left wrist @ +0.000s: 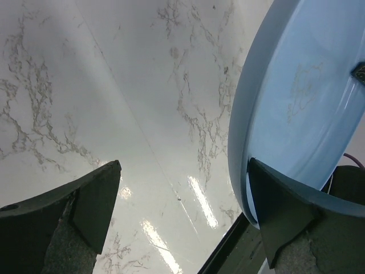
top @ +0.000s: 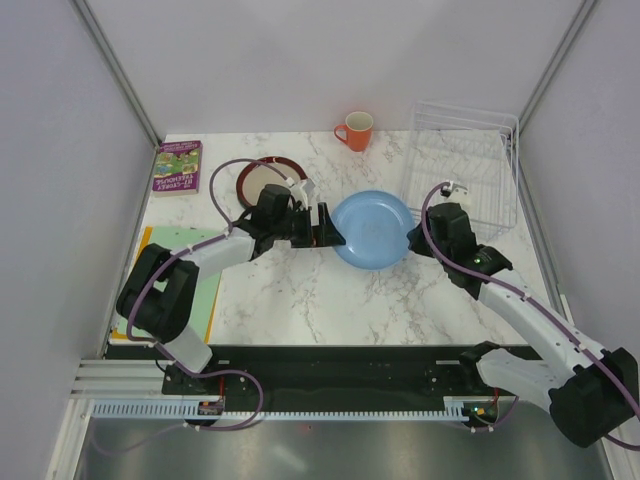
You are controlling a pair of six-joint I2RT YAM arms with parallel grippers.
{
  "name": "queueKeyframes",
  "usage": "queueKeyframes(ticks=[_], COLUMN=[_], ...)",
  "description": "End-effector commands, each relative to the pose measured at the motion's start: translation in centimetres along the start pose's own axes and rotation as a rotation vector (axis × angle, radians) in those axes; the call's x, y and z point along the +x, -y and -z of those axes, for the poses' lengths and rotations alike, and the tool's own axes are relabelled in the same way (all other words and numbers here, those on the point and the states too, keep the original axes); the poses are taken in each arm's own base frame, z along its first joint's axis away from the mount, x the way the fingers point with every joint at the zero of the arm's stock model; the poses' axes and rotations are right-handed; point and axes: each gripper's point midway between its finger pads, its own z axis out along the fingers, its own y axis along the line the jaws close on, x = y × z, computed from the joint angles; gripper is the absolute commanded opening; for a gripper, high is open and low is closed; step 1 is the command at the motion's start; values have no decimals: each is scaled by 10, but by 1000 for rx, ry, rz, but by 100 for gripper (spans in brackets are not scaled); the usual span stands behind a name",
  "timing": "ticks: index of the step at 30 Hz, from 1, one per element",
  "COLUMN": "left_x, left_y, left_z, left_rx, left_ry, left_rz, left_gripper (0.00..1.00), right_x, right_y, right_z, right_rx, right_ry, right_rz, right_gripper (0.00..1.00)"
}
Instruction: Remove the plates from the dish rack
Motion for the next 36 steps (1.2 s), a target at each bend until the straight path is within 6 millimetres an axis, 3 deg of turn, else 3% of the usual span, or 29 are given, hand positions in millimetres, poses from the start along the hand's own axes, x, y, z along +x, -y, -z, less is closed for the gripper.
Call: queueKeyframes(ticks=[1,3,5,6,8,9,11,12,13,15,18,19,21,25,26,29,32,36], left_x=[-29,-33,-36,-36,-39,-37,-38,-38,-38,-38,-48,-46,-64,-102,-122,-146,-170,-184], left_y=[23,30,35,38,44,45,47,46,45,42,36,30,21,-7,-22,-58,-86,-124], left_z=[8,8,7,6,5,3,2,0,-1,-2,0,0,5,25,35,51,68,75], left_rx=[56,87,115,134,162,180,194,190,186,172,118,89,43,4,-21,-78,-120,-173], left_ry=[89,99,108,105,107,97,90,86,86,92,110,90,119,180,216,232,271,277], left_rz=[-43,-47,-52,-52,-48,-46,-45,-38,-35,-36,-46,-34,-46,-5,7,46,61,99], left_gripper=[100,98,88,73,55,40,24,5,2,2,2,2,2,2,2,2,2,2], right_x=[-9,-7,-6,-3,-3,-2,-1,-1,1,4,5,5,2,-3,-3,0,7,15], right_y=[-18,-20,-22,-24,-26,-27,-28,-30,-33,-34,-32,-32,-29,-21,-20,-17,-13,-8], right_z=[5,6,6,5,5,4,3,2,2,0,-3,-3,-2,1,1,2,0,-3], right_rx=[-73,-87,-100,-114,-125,-129,-136,-141,-156,-161,-151,-148,-132,-100,-95,-87,-76,-62], right_ry=[10,5,0,-8,-12,-13,-18,-21,-32,-44,-44,-42,-26,-2,0,-7,-23,-38], right_rz=[-39,-49,-55,-60,-69,-67,-72,-73,-75,-75,-77,-76,-77,-68,-62,-54,-47,-40], right_gripper=[0,0,0,0,0,0,0,0,0,1,44,62,76,83,84,86,86,87])
